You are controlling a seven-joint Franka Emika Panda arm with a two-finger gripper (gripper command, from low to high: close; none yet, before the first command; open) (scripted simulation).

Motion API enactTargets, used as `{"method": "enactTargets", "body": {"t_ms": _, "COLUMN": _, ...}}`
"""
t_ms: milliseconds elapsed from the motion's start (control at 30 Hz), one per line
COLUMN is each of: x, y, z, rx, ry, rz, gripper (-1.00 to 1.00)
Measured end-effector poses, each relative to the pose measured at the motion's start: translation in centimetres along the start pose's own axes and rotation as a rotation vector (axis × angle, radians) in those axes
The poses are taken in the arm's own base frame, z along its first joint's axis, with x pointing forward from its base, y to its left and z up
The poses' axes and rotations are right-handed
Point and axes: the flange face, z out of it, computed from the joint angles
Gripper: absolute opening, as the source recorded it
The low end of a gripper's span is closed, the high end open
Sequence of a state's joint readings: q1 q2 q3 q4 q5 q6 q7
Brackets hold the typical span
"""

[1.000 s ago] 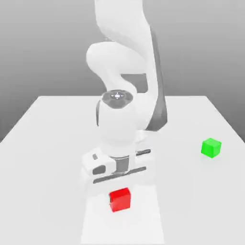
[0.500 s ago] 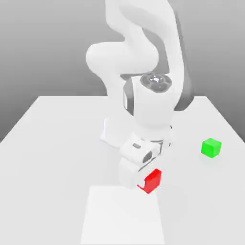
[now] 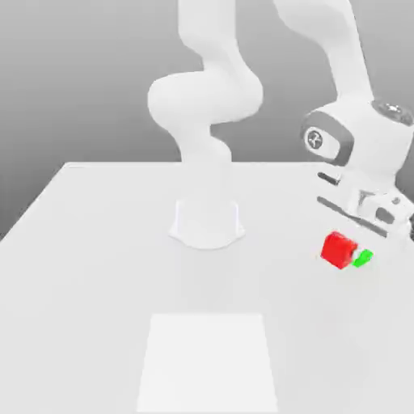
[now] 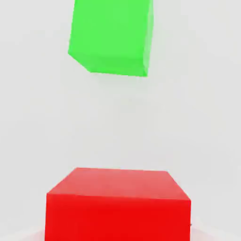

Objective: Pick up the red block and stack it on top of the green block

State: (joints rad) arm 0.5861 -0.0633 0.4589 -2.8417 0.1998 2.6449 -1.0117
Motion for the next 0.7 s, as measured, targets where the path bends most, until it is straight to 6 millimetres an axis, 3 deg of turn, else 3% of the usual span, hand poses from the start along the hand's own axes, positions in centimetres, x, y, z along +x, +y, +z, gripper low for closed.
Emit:
{"method": "enactTargets", "body": {"t_ms": 200, "x": 4.7, "y": -5.2, "z": -2.7, "rx": -0.108, "ry": -0.006, "rz": -0.523, "gripper": -1.0}}
{"method": "enactTargets", "body": {"t_ms": 267, "x": 5.8, "y": -6.7, "z": -2.7, "rx": -0.125, "ry": -0.009, "rz": -0.644, "gripper": -1.0}}
{"method": "enactTargets", "body": {"t_ms": 700, "x": 6.3, "y": -7.2, "z": 2.7, "rx": -0.081, "ry": -0.019, "rz": -0.689, "gripper": -1.0}}
